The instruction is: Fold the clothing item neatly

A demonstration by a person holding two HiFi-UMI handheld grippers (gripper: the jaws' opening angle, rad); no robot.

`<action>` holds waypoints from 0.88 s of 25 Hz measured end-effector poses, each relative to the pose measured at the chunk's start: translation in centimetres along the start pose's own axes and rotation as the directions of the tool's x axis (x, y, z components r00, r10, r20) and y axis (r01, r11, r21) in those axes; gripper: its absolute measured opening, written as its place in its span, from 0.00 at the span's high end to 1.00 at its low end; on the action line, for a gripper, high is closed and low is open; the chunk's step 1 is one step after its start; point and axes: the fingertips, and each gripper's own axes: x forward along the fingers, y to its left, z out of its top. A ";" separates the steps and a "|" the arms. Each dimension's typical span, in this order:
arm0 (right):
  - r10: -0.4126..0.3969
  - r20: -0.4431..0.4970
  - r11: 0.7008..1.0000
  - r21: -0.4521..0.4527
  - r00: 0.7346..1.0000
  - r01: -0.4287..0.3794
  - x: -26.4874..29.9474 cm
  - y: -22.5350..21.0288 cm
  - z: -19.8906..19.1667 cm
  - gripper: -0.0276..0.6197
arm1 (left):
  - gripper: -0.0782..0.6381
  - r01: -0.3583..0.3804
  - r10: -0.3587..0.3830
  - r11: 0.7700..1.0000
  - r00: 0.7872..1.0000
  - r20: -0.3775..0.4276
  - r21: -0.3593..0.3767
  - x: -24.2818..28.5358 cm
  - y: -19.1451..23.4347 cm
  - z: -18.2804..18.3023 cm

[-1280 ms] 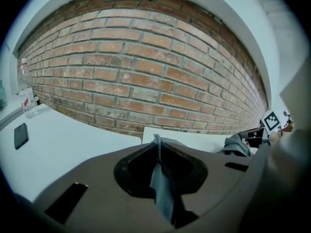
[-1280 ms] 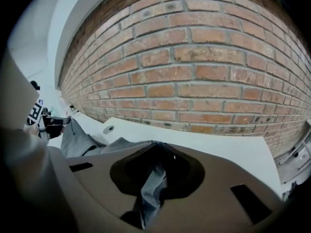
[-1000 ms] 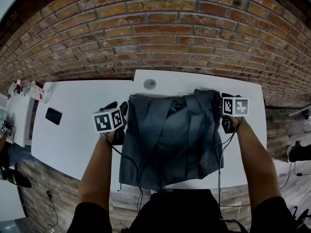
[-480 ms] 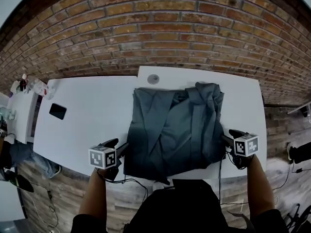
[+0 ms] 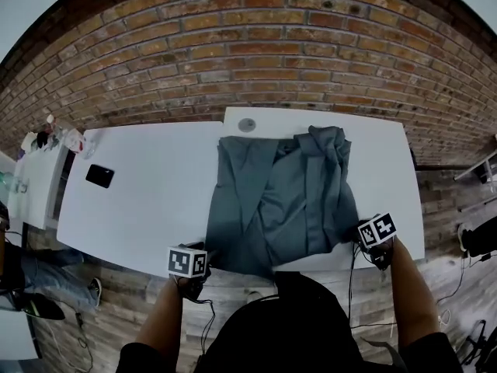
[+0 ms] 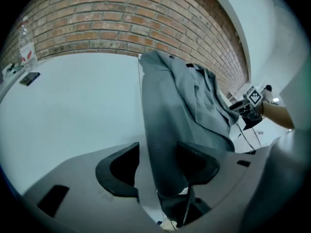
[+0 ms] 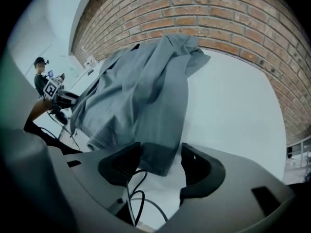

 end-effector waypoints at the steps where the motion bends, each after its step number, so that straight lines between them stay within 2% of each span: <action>1: -0.034 -0.005 0.999 0.010 0.999 0.034 0.1 -0.1 0.0 0.58 | 0.55 -0.025 0.025 1.000 1.000 -0.003 -0.002 0.1 0.1 -0.1; 3: -0.085 -0.017 0.996 0.016 0.996 0.085 0.2 -0.1 0.1 0.58 | 0.56 -0.049 0.048 0.998 0.998 -0.027 -0.029 0.3 0.0 -0.2; 4: -0.093 -0.024 0.996 0.017 0.995 0.093 0.3 0.3 0.1 0.62 | 0.57 -0.050 0.048 0.997 0.998 -0.045 -0.052 0.4 -0.2 -0.2; 6: -0.092 -0.034 0.996 0.011 0.995 0.093 0.4 1.3 0.0 0.74 | 0.65 -0.059 0.053 0.995 0.996 -0.076 -0.082 0.5 -0.6 -0.3; 7: -0.099 -0.036 0.995 -0.006 0.994 0.099 0.4 1.8 -0.1 0.84 | 0.65 -0.070 0.064 0.994 0.994 -0.084 -0.081 0.4 -0.7 -0.3; 8: -0.115 -0.035 0.993 -0.034 0.993 0.114 0.3 2.2 -0.1 0.88 | 0.65 -0.082 0.075 0.994 0.993 -0.087 -0.076 0.4 -0.8 -0.3; 11: -0.144 -0.033 0.985 -0.098 0.989 0.141 0.3 2.9 0.0 0.89 | 0.68 -0.127 0.122 0.990 0.990 -0.075 -0.069 -0.1 -0.5 -0.2; 14: -0.101 -0.038 0.990 -0.104 0.994 0.096 0.2 4.0 -0.7 0.89 | 0.84 -0.207 0.205 0.978 0.976 -0.068 -0.026 -1.0 0.3 -0.5; 15: -0.083 -0.035 0.990 -0.113 0.996 0.078 0.0 4.6 -1.0 0.89 | 0.87 -0.207 0.206 0.978 0.976 -0.072 -0.012 -1.2 0.1 -0.8; 18: -0.025 -0.012 0.990 -0.141 1.000 0.023 -0.9 6.4 -1.7 0.89 | 0.87 -0.119 0.117 0.993 0.990 -0.082 -0.012 -1.6 -1.8 -1.8; 22: 0.068 0.031 0.985 -0.161 0.997 -0.062 -3.1 9.0 -2.7 0.89 | 0.87 0.063 -0.068 0.997 0.994 -0.086 -0.053 -3.1 -6.2 -3.0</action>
